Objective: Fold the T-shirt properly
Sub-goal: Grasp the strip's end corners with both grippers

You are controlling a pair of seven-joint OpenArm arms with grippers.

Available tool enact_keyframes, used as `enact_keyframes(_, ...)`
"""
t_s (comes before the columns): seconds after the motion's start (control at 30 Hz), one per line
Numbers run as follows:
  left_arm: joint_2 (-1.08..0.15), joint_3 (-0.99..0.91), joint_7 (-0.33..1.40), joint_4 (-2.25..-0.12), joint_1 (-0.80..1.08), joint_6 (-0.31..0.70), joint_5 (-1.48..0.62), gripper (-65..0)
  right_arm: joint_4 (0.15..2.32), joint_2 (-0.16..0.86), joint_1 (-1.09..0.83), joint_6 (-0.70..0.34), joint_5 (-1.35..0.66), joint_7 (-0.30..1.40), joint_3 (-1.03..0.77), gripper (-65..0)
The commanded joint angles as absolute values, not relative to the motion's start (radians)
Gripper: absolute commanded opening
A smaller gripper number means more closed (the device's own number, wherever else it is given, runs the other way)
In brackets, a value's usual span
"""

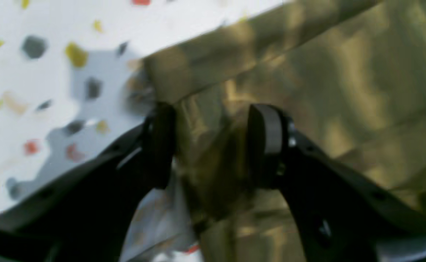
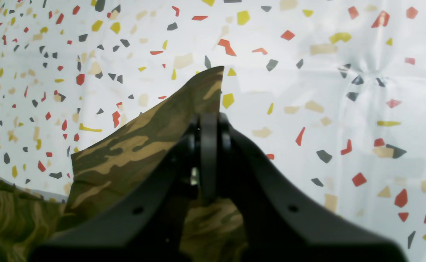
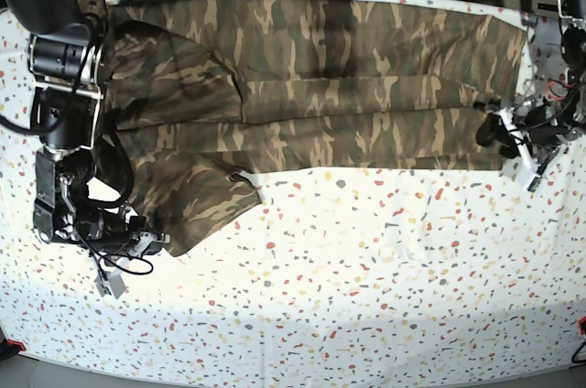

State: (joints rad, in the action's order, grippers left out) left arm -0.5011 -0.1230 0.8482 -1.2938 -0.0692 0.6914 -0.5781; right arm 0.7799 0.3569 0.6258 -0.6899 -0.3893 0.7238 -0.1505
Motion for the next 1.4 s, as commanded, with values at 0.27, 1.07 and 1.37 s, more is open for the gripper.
enact_keyframes(0.27,-0.519,-0.13,0.904,-1.309,-0.088,0.698,-0.662,-34.6,0.799,0.368,0.661,-0.698,-0.405,0.707,-0.154,-65.0)
enact_keyframes(1.07,-0.545,-0.131,0.928,-1.309,-0.08,0.698,-0.846,-65.0,1.023,0.511,0.465,-0.698,-0.689,0.87,-0.154,-65.0)
enact_keyframes(1.37,-0.55,-0.132,0.98,-1.358,-0.03,0.698,-0.947,-65.0,1.349,0.639,0.205,-0.698,-0.875,0.944,-0.158,-65.0)
